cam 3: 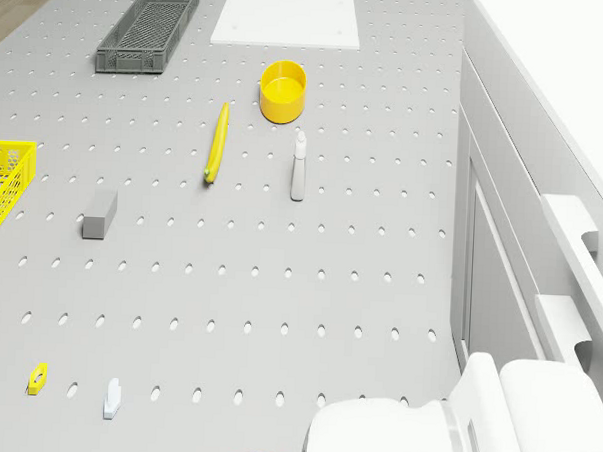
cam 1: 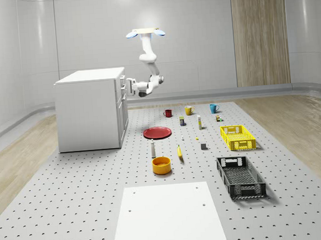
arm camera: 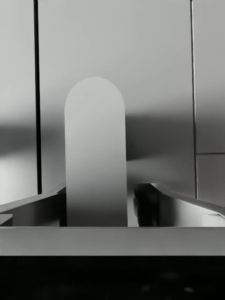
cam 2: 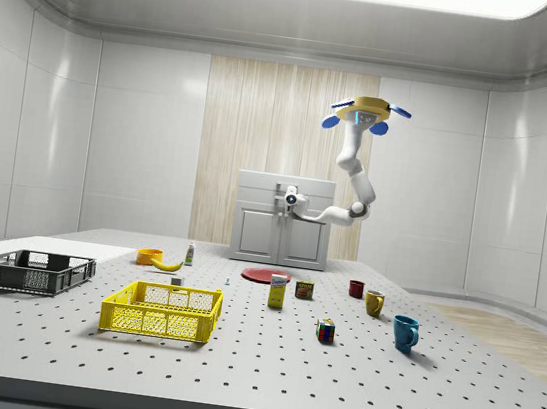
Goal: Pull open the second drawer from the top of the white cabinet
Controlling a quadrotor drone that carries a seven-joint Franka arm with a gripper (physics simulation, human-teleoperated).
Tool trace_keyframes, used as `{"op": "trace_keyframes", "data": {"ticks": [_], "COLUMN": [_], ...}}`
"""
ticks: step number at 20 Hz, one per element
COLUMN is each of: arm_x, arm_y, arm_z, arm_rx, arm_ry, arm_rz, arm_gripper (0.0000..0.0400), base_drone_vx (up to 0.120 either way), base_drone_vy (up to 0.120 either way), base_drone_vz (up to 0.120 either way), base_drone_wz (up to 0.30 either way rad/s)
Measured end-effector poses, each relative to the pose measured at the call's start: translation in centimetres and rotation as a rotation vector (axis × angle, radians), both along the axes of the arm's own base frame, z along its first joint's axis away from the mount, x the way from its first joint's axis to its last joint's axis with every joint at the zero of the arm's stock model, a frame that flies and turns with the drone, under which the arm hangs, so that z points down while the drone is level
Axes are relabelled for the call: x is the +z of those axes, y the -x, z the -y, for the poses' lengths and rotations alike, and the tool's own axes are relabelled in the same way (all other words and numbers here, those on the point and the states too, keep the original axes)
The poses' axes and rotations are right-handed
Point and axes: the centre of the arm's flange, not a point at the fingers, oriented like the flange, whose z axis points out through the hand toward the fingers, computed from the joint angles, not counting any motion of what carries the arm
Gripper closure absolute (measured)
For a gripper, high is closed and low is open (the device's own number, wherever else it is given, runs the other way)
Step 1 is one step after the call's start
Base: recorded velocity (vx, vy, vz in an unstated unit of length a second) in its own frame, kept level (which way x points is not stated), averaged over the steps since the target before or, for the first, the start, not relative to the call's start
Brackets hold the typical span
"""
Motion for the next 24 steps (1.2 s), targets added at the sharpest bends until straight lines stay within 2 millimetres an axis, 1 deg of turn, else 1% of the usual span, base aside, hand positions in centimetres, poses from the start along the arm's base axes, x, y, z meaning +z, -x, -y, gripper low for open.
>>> {"op": "trace_keyframes", "data": {"ticks": [3, 11, 20, 21, 24], "arm_x": [-0.1, -0.2, -0.2, -0.1, -0.1], "arm_y": [0.0, 0.0, 0.0, 0.0, 0.0], "arm_z": [0.4, 2.3, 4.3, 4.5, 4.9], "arm_rx": [0.000, 0.000, 0.000, 0.000, -0.001], "arm_ry": [-0.002, -0.004, -0.005, -0.003, -0.002], "arm_rz": [0.007, 0.014, 0.012, 0.000, 0.008], "arm_gripper": [0.0267, 0.0271, 0.0273, 0.0263, 0.0268], "base_drone_vx": [0.000, 0.000, 0.000, 0.000, 0.000], "base_drone_vy": [0.000, 0.000, 0.000, 0.000, 0.000], "base_drone_vz": [0.000, 0.000, 0.000, 0.000, 0.000], "base_drone_wz": [0.000, 0.000, 0.000, 0.000, 0.000]}}
